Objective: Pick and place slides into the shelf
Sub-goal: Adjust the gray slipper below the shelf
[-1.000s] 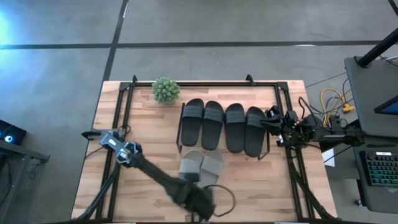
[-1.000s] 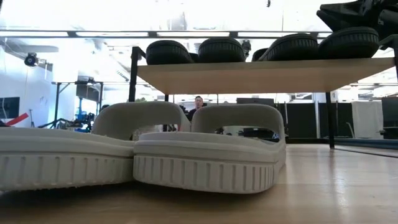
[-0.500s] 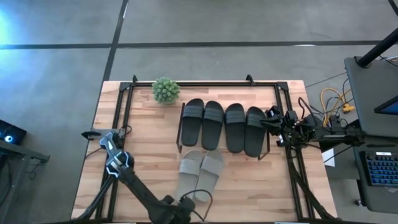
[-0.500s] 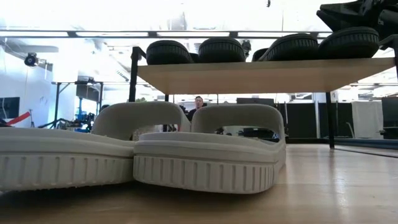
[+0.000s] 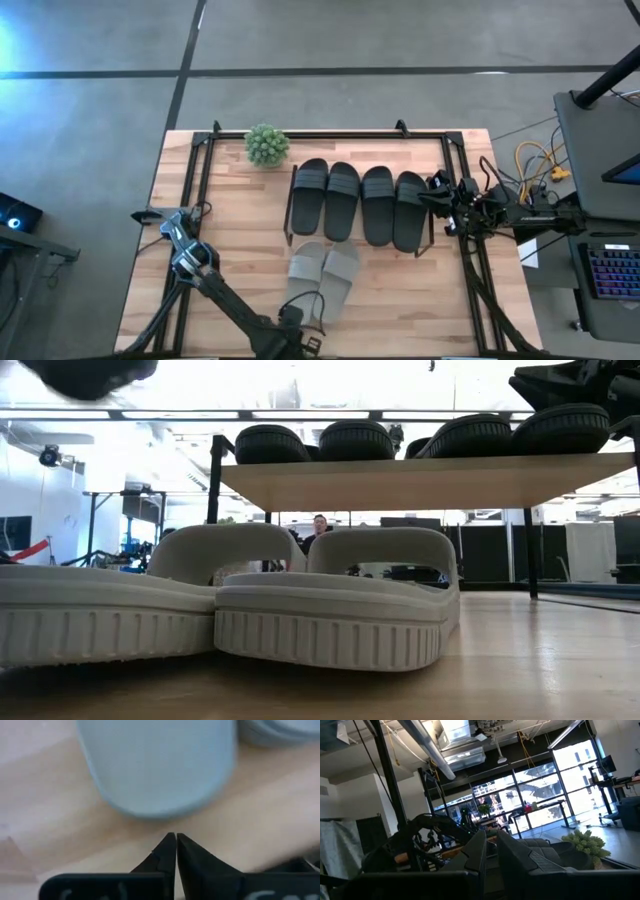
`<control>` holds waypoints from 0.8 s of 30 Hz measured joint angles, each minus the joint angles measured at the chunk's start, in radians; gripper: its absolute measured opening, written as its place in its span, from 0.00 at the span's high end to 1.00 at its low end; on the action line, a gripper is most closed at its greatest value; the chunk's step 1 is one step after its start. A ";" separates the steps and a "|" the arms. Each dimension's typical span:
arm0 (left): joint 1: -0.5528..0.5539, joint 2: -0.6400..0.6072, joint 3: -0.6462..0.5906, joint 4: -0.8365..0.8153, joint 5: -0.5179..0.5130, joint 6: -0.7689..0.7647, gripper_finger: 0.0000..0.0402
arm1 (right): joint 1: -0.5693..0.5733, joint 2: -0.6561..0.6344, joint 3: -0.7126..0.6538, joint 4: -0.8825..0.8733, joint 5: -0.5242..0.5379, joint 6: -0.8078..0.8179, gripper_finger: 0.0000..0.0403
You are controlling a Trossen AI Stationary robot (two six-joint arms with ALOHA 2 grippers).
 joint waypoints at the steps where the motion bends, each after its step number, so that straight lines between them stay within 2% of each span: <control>1: 0.008 0.000 -0.018 0.002 0.004 0.000 1.00 | 0.000 0.000 0.000 0.000 0.000 0.000 0.90; 5: 0.045 -0.005 -0.076 0.009 0.007 0.030 1.00 | 0.000 0.000 0.000 0.000 0.000 0.000 0.90; 11: 0.128 -0.008 -0.091 0.009 0.009 0.217 1.00 | 0.000 0.000 0.000 0.000 0.000 0.000 0.90; 14: 0.198 -0.005 -0.094 -0.012 -0.104 0.345 1.00 | 0.000 0.000 0.000 0.000 0.000 0.000 0.90; 15: 0.215 -0.004 -0.099 -0.016 -0.211 0.394 1.00 | 0.000 0.000 0.000 0.000 0.000 0.000 0.90; 18: 0.281 0.000 -0.097 -0.021 -0.296 0.512 1.00 | 0.000 0.000 0.000 0.000 -0.001 0.000 0.90; 22: 0.327 -0.011 -0.099 -0.014 -0.219 0.606 1.00 | 0.000 0.001 0.000 -0.001 0.028 0.000 0.90; 24: 0.327 -0.016 -0.091 -0.009 -0.216 0.612 1.00 | 0.000 0.003 0.000 0.000 0.034 0.000 0.90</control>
